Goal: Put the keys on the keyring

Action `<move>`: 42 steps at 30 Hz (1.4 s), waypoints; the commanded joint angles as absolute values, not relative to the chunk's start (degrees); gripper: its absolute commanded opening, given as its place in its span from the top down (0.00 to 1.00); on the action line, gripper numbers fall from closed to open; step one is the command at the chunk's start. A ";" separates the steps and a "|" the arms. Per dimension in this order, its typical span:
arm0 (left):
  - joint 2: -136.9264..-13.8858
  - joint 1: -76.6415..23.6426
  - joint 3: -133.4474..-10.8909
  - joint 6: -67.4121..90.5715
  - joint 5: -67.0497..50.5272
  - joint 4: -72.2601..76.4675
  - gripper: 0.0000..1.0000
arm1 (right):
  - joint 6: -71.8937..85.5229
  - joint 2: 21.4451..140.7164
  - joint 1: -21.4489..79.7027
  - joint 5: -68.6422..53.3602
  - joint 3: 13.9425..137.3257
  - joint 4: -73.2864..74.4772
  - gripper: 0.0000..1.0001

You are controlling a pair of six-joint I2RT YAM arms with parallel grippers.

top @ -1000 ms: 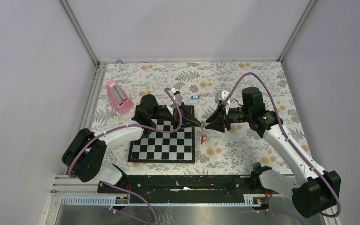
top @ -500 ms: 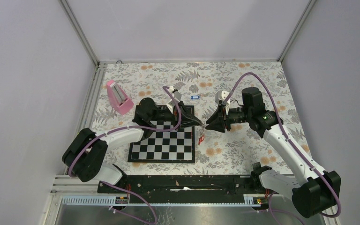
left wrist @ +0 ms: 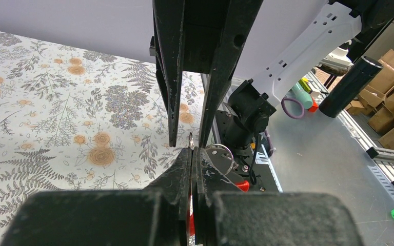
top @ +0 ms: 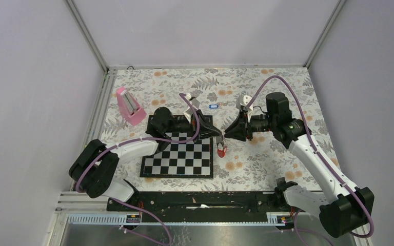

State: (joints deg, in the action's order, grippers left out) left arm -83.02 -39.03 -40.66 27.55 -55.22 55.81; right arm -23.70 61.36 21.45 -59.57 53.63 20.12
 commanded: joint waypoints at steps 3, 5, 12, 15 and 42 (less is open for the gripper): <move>-83.54 -39.64 -40.82 28.10 -54.26 58.36 1.00 | -21.47 61.91 22.08 -60.38 55.33 16.90 0.72; -83.51 -39.73 -40.79 28.04 -54.39 58.31 1.00 | -21.15 62.02 22.03 -60.22 55.33 16.57 0.73; -83.58 -39.73 -41.17 28.18 -54.23 58.07 1.00 | -20.44 62.05 22.06 -60.23 55.10 15.84 0.89; -83.51 -39.73 -42.46 27.96 -55.04 56.96 1.00 | -21.56 61.29 22.06 -58.38 55.47 16.79 1.00; -83.98 -38.27 -55.03 11.21 -61.00 27.40 0.98 | -24.39 57.96 22.59 -53.58 56.08 21.77 1.00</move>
State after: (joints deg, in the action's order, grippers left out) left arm -84.31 -38.83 -52.62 11.75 -59.83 27.57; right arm -23.35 60.55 22.15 -53.34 54.50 22.04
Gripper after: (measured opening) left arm 0.025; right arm 0.014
